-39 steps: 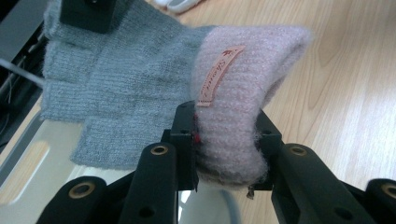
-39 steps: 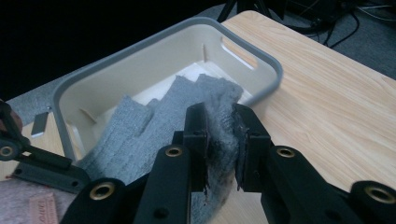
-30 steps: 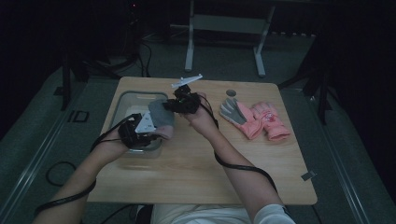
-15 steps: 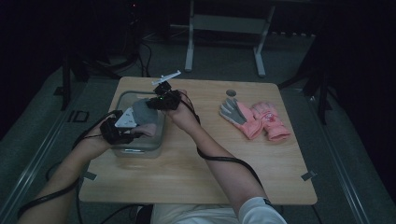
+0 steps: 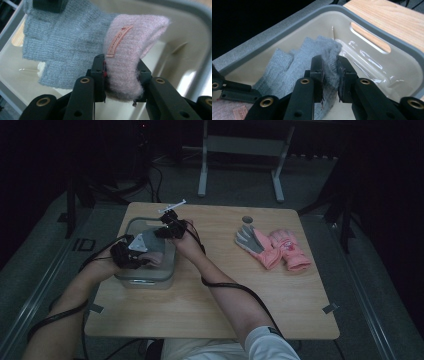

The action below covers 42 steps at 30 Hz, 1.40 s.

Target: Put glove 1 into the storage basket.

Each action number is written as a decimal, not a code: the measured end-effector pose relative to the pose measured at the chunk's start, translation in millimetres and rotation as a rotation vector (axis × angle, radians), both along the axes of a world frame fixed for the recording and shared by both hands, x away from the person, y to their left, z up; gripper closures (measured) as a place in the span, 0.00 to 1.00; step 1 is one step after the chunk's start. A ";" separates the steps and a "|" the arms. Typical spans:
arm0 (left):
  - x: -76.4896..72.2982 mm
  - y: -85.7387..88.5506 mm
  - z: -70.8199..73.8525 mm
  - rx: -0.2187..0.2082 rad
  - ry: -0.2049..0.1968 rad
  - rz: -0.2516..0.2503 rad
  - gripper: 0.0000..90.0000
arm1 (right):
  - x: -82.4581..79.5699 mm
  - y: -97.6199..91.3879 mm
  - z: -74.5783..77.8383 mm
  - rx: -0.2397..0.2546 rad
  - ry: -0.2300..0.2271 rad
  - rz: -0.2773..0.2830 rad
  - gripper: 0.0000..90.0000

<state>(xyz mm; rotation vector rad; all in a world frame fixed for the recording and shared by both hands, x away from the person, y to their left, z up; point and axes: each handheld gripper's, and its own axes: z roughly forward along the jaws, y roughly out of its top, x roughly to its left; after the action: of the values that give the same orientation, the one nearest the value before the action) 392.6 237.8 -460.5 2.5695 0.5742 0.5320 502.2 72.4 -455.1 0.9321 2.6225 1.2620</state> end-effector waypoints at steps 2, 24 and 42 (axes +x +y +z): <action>4.9 -1.4 -4.3 0.008 0.016 0.003 0.76 | 3.8 1.3 -5.9 -0.001 0.019 -0.007 0.86; 40.9 -20.1 -25.7 0.098 0.149 0.029 0.54 | 3.4 -34.1 -3.1 0.061 -0.006 -0.059 0.62; 11.2 -28.2 15.6 -0.196 0.059 0.100 0.09 | -38.7 -102.4 19.3 0.097 -0.078 0.002 0.64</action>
<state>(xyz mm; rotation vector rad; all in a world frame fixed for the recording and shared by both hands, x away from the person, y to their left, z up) 403.7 209.6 -444.9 2.3866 0.7407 0.4113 463.5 -30.0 -435.7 0.8755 2.5240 1.4068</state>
